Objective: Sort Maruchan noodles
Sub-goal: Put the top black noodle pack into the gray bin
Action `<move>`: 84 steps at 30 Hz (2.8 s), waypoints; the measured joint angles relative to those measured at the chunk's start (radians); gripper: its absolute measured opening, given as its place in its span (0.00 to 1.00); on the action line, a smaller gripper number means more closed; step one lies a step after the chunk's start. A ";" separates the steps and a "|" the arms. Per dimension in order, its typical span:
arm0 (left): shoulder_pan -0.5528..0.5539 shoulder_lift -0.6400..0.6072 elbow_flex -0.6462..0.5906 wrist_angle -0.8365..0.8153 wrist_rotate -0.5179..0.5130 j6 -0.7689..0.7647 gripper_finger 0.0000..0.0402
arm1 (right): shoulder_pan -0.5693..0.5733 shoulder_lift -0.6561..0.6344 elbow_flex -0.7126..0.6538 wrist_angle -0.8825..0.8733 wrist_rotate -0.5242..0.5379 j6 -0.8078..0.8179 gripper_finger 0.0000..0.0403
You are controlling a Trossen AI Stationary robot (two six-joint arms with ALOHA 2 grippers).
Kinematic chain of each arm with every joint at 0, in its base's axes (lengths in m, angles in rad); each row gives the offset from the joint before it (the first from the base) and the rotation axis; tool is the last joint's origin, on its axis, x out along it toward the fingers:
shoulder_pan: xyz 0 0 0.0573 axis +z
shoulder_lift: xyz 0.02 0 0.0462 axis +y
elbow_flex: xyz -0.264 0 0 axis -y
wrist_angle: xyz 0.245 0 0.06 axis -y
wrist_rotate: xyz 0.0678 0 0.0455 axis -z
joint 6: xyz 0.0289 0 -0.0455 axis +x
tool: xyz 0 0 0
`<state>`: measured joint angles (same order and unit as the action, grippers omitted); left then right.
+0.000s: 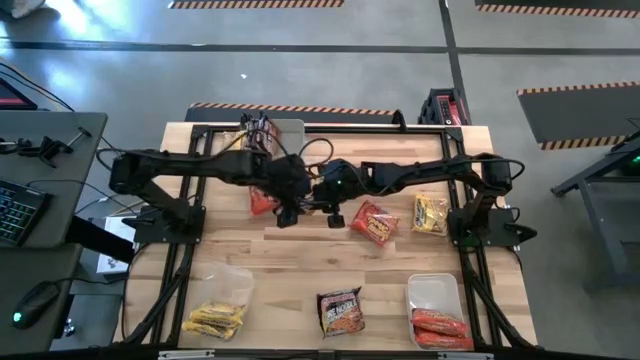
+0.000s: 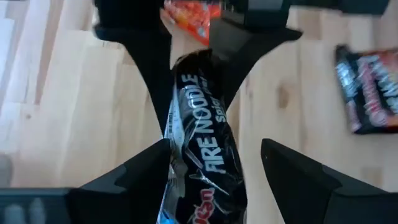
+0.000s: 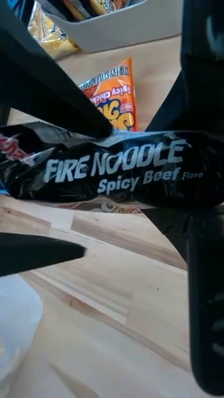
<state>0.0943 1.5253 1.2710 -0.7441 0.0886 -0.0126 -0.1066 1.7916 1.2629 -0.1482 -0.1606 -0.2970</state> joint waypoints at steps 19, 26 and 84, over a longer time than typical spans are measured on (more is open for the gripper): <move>-0.022 0.075 0.080 -0.121 -0.086 0.065 0.27 | 0.002 0.000 0.000 0.005 0.003 0.004 0.28; -0.022 0.076 0.080 -0.132 -0.088 0.067 0.21 | 0.013 0.000 0.000 0.006 0.072 0.000 0.34; 0.533 0.263 0.078 0.087 -0.580 -0.450 0.21 | -0.087 -0.483 -0.527 0.279 0.221 0.253 0.00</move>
<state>0.6270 1.7882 1.3495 -0.6570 -0.4910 -0.4625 -0.1940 1.3090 0.7361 0.1310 0.0605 -0.0444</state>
